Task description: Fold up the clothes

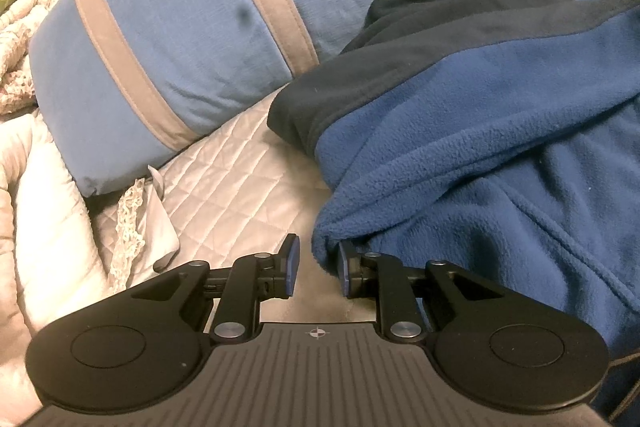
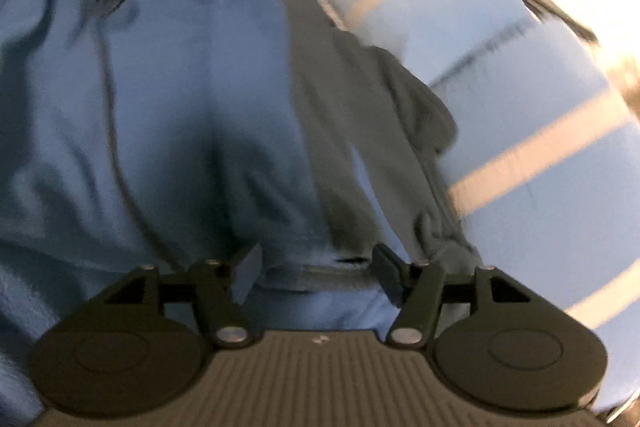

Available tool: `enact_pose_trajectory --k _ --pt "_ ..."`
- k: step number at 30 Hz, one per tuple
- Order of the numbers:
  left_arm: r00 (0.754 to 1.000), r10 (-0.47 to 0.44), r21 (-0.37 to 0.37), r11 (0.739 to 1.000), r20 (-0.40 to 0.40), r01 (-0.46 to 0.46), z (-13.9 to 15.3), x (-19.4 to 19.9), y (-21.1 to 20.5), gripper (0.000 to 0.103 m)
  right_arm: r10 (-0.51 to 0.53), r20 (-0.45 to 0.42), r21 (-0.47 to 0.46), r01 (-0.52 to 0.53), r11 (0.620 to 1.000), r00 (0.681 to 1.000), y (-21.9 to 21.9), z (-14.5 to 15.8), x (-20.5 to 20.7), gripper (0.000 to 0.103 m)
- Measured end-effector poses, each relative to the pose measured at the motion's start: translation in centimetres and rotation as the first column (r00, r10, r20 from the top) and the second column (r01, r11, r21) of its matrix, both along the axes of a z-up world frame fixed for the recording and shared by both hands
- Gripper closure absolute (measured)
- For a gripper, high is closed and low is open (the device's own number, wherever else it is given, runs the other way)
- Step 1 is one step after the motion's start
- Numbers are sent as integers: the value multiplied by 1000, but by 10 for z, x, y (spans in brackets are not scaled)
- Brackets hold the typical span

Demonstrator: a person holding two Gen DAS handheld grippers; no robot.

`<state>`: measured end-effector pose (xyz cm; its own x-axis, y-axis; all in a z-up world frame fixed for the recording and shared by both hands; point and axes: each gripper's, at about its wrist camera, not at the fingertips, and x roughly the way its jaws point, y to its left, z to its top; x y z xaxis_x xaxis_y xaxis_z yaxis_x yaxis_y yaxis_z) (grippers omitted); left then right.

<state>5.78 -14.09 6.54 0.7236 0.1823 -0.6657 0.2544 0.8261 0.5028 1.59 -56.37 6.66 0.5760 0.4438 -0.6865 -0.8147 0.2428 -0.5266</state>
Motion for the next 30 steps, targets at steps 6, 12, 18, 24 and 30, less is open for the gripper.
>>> enact_pose_trajectory --k 6,12,18,24,30 --pt "1000 4 -3 1000 -1 -4 2 -2 0 81 46 34 -107 -42 993 998 15 -18 -9 31" --pt "1000 -1 -4 1000 1 1 1 -3 1 81 -190 -373 123 252 960 908 -8 12 43 29" --pt "1000 -1 -11 1000 1 1 -1 -2 3 81 -235 -741 244 579 778 629 -49 3 92 29" --pt "1000 -2 -6 1000 3 2 -1 -3 1 81 -162 -891 238 741 628 424 -65 -27 111 29" --pt "1000 -2 -2 1000 4 2 -2 -3 2 80 -144 -927 208 792 575 347 -67 -47 122 30"
